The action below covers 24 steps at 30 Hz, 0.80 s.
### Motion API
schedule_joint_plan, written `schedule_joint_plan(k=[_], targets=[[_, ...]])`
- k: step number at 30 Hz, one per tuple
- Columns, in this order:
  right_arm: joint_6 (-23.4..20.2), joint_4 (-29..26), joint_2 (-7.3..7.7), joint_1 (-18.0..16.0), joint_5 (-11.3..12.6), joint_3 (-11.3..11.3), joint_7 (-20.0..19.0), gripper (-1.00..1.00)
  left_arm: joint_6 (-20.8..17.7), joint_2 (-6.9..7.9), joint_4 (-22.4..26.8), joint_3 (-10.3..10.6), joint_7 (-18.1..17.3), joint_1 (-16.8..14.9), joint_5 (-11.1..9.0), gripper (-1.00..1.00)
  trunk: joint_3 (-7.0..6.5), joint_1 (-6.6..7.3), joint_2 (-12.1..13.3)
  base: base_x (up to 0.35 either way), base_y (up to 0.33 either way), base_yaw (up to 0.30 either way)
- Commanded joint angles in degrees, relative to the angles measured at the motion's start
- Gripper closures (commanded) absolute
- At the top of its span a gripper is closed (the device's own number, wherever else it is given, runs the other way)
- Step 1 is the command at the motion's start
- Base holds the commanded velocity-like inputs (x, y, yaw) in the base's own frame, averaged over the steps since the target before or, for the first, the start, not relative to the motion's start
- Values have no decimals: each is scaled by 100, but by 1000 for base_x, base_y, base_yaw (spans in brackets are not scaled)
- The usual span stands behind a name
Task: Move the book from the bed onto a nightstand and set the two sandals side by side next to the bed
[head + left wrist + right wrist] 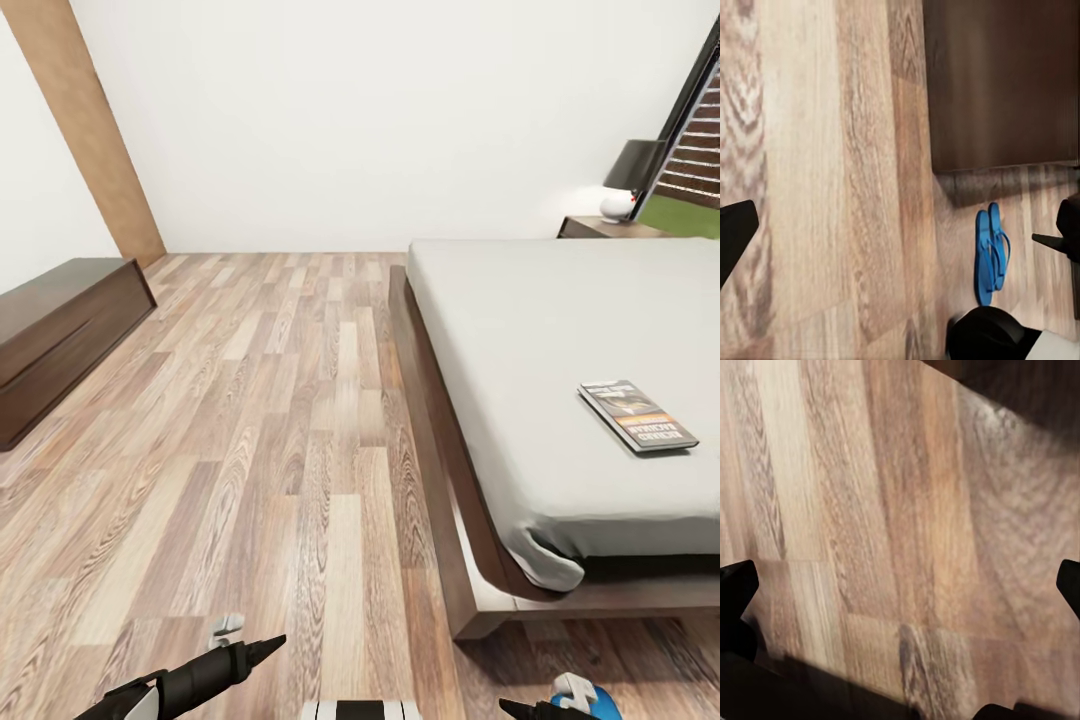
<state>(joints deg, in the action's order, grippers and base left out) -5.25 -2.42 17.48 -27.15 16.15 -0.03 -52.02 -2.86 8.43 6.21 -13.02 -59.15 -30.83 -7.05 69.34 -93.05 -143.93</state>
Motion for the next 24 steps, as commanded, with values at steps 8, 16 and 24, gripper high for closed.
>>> schedule_joint_plan(k=[8,16,24], targets=[[-55,44,2,-1,38,-5,-19,-100,-30,1,-6,18,-16,-2,-43,-100,-174,21,9,0,0,0],[-63,57,2,-1,38,-6,-19,-100,-30,-57,-8,18,-9,-2,-17,-100,-351,42,20,0,0,0],[-63,58,2,-1,46,-6,-19,-100,-26,-119,-11,18,137,-2,111,-100,-528,63,31,0,0,0]])
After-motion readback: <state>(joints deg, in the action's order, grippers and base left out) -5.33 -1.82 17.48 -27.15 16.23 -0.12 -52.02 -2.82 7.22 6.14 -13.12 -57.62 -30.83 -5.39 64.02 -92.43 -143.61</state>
